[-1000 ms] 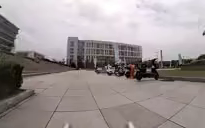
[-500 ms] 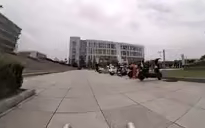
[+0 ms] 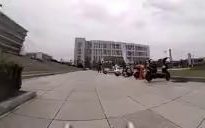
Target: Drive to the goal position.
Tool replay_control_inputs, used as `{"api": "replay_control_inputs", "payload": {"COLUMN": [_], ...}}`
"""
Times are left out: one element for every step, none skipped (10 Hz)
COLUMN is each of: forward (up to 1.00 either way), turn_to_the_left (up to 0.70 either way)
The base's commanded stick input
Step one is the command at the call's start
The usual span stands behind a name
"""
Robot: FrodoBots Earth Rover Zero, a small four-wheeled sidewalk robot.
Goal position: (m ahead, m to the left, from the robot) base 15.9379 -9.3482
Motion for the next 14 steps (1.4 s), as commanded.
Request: {"api": "replay_control_inputs", "payload": {"forward": [0.45, 0.45, 0.45, 0.45, 0.45, 0.45, 0.45, 0.45, 0.45, 0.45, 0.45, 0.45, 0.45, 0.45], "turn_to_the_left": [0.27, 0.27, 0.27, 0.27, 0.27, 0.27, 0.27, 0.27, 0.27, 0.27, 0.27, 0.27, 0.27, 0.27]}}
